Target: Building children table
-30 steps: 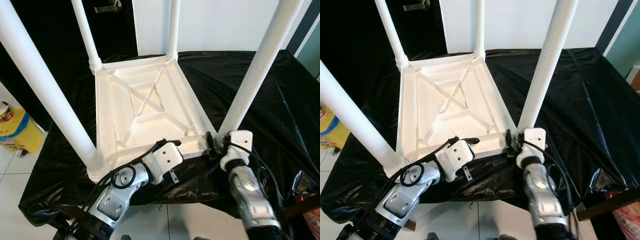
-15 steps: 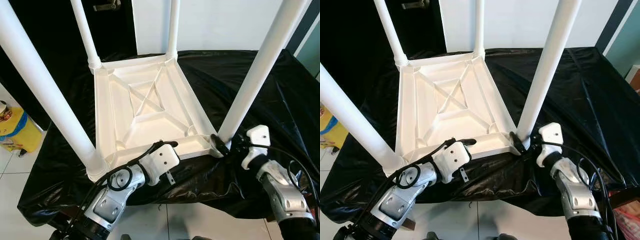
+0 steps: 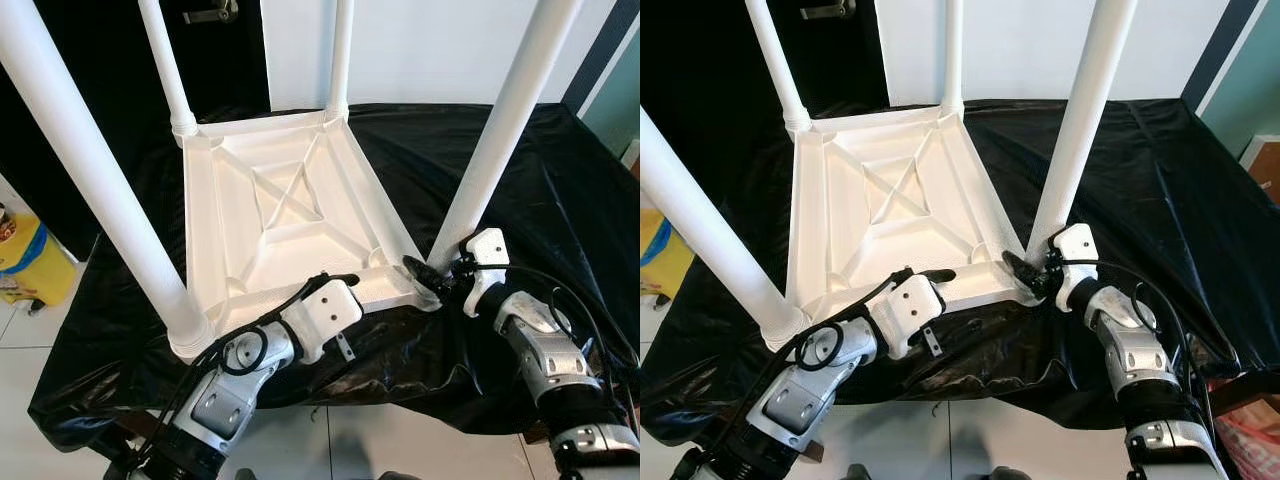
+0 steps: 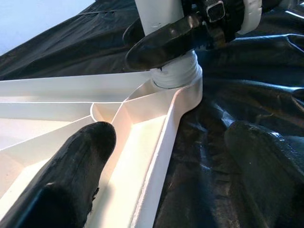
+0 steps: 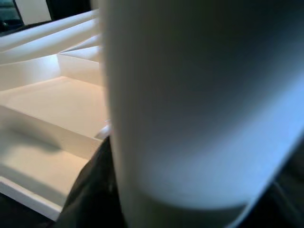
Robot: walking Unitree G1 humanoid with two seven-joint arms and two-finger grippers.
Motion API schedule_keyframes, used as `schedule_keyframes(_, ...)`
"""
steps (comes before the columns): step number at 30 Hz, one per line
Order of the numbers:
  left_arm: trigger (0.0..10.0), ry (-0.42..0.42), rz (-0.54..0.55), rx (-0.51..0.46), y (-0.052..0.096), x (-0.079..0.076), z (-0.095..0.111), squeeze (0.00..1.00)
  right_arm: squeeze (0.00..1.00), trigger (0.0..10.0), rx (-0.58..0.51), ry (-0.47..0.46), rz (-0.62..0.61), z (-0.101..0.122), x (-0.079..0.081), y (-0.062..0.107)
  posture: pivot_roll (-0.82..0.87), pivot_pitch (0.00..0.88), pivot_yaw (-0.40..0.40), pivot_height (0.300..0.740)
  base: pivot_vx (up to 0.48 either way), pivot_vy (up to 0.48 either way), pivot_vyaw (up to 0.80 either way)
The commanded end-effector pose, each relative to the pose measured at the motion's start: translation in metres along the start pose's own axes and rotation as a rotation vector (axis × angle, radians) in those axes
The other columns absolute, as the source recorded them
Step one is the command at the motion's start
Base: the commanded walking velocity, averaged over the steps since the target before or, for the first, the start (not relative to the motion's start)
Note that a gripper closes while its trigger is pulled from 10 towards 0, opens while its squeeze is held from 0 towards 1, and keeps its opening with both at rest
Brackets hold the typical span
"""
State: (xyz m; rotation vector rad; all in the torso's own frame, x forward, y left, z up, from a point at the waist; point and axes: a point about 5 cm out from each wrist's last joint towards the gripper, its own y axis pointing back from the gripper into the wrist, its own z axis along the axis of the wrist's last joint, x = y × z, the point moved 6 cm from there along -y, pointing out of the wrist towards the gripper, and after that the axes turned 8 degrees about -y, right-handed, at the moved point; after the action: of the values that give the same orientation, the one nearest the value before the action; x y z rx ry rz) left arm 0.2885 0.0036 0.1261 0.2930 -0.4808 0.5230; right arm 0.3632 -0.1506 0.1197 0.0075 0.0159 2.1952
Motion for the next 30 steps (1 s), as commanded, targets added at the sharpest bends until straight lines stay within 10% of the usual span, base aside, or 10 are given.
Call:
schedule_keyframes(1, 10.0, -0.003, 0.024, 0.010, -0.001, 0.003, -0.003, 0.00, 0.00, 0.0, 0.032, 0.008, 0.035, -0.009, 0.007, -0.002, 0.00, 0.000, -0.062, 0.740, 0.000, 0.000, 0.00)
schedule_keyframes(3, 10.0, -0.005, 0.024, 0.007, -0.002, 0.004, -0.002, 0.00, 0.00, 0.0, 0.037, 0.001, 0.025, -0.010, 0.006, -0.002, 0.00, 0.000, -0.060, 0.740, 0.000, 0.000, 0.00)
schedule_keyframes(5, 10.0, -0.008, 0.024, 0.004, -0.003, 0.004, -0.002, 0.00, 0.00, 10.0, 0.040, -0.015, 0.012, -0.013, 0.005, -0.002, -0.01, 0.000, -0.058, 0.740, 0.000, 0.000, 0.00)
schedule_keyframes(13, 10.0, -0.005, 0.026, 0.000, -0.005, 0.003, -0.001, 0.00, 0.00, 10.0, 0.014, -0.032, -0.080, -0.012, 0.004, -0.005, -0.03, 0.002, -0.050, 0.740, 0.000, 0.000, 0.00)
schedule_keyframes(30, 10.0, 0.024, -0.002, -0.014, -0.001, -0.020, 0.006, 0.00, 0.00, 10.0, -0.012, -0.149, -0.683, -0.046, 0.009, 0.017, -0.01, 0.069, -0.036, 0.740, 0.000, 0.000, 0.00)
